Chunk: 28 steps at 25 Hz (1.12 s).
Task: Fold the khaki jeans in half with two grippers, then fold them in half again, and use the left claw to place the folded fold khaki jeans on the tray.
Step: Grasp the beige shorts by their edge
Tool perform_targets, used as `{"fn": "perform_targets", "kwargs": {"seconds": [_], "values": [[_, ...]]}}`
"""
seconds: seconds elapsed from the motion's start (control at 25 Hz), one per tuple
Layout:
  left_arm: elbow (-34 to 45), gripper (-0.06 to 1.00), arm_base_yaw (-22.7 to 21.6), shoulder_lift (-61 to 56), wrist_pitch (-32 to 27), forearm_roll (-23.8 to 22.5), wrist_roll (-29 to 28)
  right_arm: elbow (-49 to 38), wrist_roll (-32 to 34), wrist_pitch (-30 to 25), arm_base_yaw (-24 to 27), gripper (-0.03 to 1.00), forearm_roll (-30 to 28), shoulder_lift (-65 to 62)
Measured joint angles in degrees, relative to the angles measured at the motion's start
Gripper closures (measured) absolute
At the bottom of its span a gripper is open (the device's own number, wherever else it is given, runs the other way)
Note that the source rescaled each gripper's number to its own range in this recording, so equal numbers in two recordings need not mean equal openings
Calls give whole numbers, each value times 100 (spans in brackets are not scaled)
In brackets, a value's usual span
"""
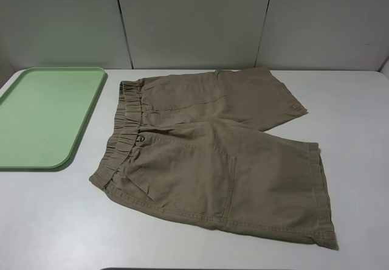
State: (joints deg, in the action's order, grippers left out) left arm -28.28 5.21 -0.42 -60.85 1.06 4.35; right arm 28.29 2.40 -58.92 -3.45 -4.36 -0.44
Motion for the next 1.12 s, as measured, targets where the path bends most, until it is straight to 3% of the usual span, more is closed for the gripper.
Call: {"fn": "perform_targets", "kwargs": {"seconds": [1.12], "values": [[0,-6,0,0,0,0,0,0,0,0,0,-3,0,0]]}}
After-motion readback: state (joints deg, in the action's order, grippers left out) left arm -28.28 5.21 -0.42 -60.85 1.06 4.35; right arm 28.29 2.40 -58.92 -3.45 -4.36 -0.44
